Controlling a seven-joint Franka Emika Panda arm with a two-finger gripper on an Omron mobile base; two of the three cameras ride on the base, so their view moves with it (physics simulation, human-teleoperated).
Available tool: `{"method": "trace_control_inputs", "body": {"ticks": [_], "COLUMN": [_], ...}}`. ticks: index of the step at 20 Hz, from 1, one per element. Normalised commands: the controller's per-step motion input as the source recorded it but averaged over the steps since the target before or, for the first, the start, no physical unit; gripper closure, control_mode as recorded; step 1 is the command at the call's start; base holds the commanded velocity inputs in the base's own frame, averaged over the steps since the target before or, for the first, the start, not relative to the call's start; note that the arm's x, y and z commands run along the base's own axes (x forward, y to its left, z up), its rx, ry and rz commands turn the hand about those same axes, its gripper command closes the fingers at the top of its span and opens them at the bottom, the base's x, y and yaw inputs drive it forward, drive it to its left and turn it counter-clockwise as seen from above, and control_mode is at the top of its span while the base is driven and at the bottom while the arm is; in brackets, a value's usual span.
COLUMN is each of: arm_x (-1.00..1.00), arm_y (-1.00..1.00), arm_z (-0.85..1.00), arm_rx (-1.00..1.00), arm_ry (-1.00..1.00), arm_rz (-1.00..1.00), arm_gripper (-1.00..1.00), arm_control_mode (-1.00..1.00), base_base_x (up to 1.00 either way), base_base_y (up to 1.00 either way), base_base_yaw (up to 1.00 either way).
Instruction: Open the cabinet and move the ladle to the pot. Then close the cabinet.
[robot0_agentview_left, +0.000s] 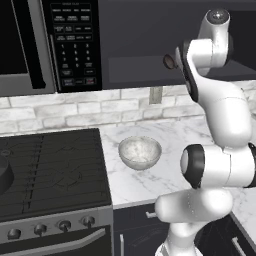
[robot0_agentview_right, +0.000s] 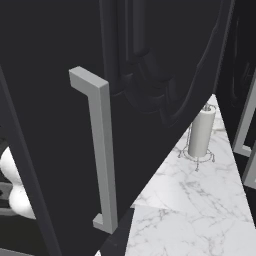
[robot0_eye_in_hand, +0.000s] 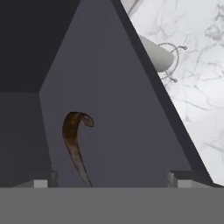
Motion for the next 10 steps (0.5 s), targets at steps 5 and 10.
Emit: {"method": "trace_control_inputs", "body": {"ticks": [5, 10], "arm_x": [0.24, 0.24], "arm_y": [-0.16, -0.10], "arm_z": [0.00, 0.00], "arm_rx": [0.00, 0.00], "arm_ry": [0.00, 0.00], "arm_rz": [0.08, 0.05], "arm_gripper": [-1.00, -1.00], "arm_control_mode": [-1.00, -1.00], "base_base_x": [0.00, 0.00], "base_base_y": [0.00, 0.00], "base_base_yaw": [0.00, 0.00]}}
